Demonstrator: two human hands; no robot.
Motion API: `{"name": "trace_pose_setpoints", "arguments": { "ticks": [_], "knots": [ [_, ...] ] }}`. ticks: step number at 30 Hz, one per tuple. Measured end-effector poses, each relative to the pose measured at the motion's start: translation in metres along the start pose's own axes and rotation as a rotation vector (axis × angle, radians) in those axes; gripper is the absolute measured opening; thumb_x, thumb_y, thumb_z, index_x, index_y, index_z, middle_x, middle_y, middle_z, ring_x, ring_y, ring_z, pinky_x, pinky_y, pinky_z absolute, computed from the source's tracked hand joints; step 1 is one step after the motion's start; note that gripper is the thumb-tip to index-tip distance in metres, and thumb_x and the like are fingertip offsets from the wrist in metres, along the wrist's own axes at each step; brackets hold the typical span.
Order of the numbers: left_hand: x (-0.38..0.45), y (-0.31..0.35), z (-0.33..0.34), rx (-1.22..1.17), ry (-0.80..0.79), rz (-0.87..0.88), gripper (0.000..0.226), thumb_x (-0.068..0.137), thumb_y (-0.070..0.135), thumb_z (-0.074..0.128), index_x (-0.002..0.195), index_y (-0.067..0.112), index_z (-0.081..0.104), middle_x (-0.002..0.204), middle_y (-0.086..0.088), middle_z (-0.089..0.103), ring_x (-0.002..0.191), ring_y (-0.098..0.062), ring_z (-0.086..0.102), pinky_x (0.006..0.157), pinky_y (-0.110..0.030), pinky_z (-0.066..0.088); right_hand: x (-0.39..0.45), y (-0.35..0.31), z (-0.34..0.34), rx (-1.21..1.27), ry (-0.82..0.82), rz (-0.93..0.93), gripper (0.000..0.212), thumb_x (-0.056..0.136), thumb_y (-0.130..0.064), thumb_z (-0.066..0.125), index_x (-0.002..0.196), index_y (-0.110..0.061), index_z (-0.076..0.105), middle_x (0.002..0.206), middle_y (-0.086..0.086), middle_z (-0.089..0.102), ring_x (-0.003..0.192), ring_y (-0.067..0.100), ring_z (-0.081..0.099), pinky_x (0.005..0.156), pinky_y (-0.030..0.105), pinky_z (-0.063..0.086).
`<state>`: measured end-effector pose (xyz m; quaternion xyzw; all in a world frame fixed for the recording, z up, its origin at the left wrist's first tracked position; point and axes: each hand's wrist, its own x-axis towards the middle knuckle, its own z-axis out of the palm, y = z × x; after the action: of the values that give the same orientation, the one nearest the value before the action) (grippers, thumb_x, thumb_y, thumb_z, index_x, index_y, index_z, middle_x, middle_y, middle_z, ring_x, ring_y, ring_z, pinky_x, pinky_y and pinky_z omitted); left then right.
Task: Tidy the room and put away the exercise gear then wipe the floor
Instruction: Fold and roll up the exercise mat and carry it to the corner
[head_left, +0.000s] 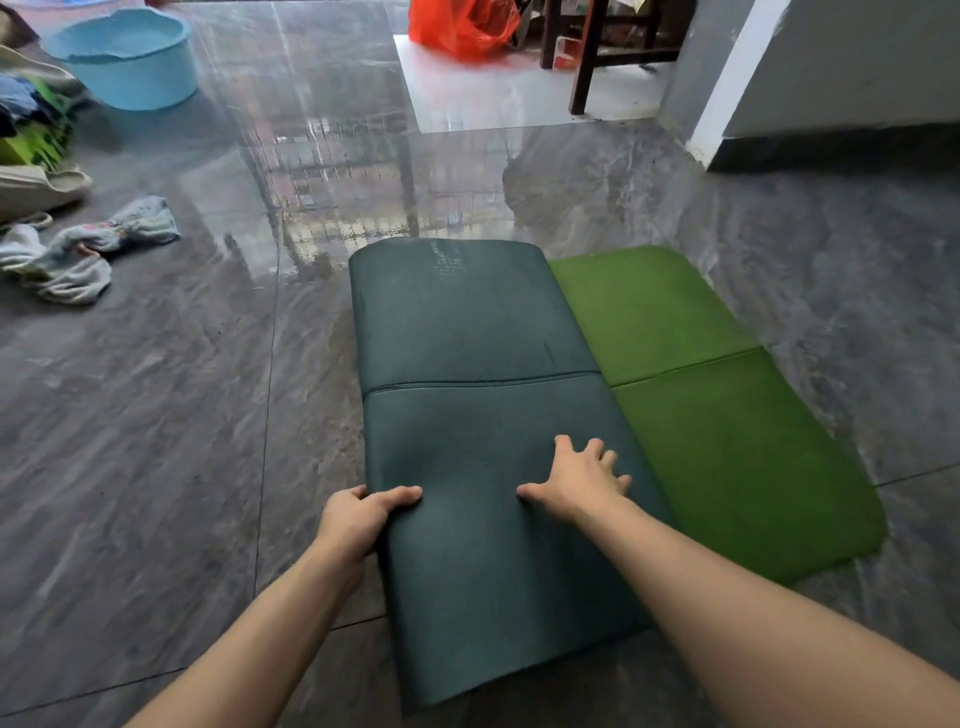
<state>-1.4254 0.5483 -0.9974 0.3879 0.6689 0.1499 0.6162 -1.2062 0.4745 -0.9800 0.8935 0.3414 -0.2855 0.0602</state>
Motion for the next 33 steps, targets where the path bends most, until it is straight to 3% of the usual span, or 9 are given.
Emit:
{"name": "trace_pose_setpoints", "arguments": {
  "ticks": [5,7,9,12,16,21,26,29,33],
  "knots": [
    [-0.001,0.038,-0.036,0.098,0.003,0.084,0.055,0.055,0.02,0.089,0.102,0.0,0.069,0.09,-0.012,0.074,0.077,-0.026,0.071,0.073,-0.035,0.058,-0.01,-0.024,-0.003,0.081,-0.122,-0.217,0.086,0.082,-0.056,0.062,0.15,-0.038,0.013,0.149,0.016,0.024,0.136,0.039,0.028,0.108,0.048,0.033],
    [-0.007,0.057,-0.069,0.163,0.046,0.149,0.04,0.062,0.014,0.085,0.096,0.002,0.07,0.074,-0.006,0.075,0.062,-0.02,0.07,0.058,-0.027,0.057,-0.016,-0.041,-0.002,0.128,-0.219,-0.324,0.084,0.081,-0.062,0.059,0.149,-0.046,0.012,0.15,0.016,0.025,0.137,0.039,0.031,0.112,0.047,0.032],
    [-0.018,0.075,-0.106,0.251,0.117,0.22,0.025,0.067,0.01,0.082,0.089,0.004,0.071,0.066,-0.004,0.073,0.055,-0.018,0.068,0.05,-0.025,0.054,-0.026,-0.064,0.003,0.177,-0.318,-0.419,0.083,0.079,-0.065,0.058,0.148,-0.047,0.016,0.151,0.015,0.028,0.137,0.034,0.036,0.114,0.042,0.031],
    [-0.031,0.09,-0.156,0.405,0.253,0.286,0.024,0.066,0.013,0.084,0.085,0.007,0.072,0.077,-0.01,0.072,0.068,-0.025,0.067,0.062,-0.033,0.053,-0.046,-0.108,0.005,0.209,-0.439,-0.523,0.081,0.08,-0.067,0.055,0.149,-0.037,0.025,0.155,0.002,0.033,0.141,0.022,0.035,0.115,0.036,0.029],
    [-0.044,0.101,-0.172,0.565,0.289,0.272,0.039,0.05,0.032,0.088,0.082,0.013,0.073,0.078,-0.006,0.073,0.073,-0.023,0.068,0.069,-0.037,0.055,-0.072,-0.172,-0.026,0.376,-0.238,-0.57,0.065,0.087,-0.063,0.05,0.133,-0.017,0.05,0.137,0.006,0.055,0.124,0.025,0.051,0.102,0.034,0.042],
    [-0.081,0.134,-0.136,0.857,0.303,0.397,0.039,0.057,0.042,0.08,0.085,0.021,0.064,0.089,-0.005,0.069,0.083,-0.024,0.062,0.071,-0.032,0.05,-0.103,-0.208,-0.097,0.712,-0.118,-0.552,0.094,0.072,-0.069,0.063,0.14,-0.016,0.024,0.128,0.008,0.055,0.11,0.029,0.059,0.091,0.047,0.053],
    [-0.143,0.17,-0.068,1.194,0.201,0.478,0.052,0.065,0.063,0.07,0.094,0.023,0.053,0.084,0.001,0.057,0.088,-0.023,0.058,0.085,-0.04,0.051,-0.111,-0.18,-0.153,0.424,0.044,-0.454,0.134,0.063,-0.068,0.073,0.149,-0.02,-0.017,0.137,0.021,0.045,0.114,0.035,0.054,0.091,0.044,0.052],
    [-0.174,0.173,-0.023,1.248,0.099,0.587,0.062,0.072,0.074,0.056,0.102,0.02,0.058,0.092,0.001,0.06,0.09,-0.023,0.059,0.081,-0.039,0.051,-0.101,-0.139,-0.182,0.295,0.01,-0.364,0.128,0.069,-0.05,0.078,0.148,-0.019,-0.018,0.127,0.016,0.054,0.108,0.033,0.06,0.089,0.046,0.054],
    [-0.192,0.16,0.033,1.142,-0.107,0.754,0.064,0.081,0.074,0.042,0.108,0.017,0.055,0.112,-0.001,0.059,0.106,-0.023,0.056,0.086,-0.038,0.048,-0.08,-0.062,-0.212,0.335,-0.032,-0.226,0.111,0.066,-0.035,0.083,0.145,-0.026,0.006,0.108,0.016,0.058,0.084,0.031,0.067,0.071,0.046,0.06]
  ]
}}
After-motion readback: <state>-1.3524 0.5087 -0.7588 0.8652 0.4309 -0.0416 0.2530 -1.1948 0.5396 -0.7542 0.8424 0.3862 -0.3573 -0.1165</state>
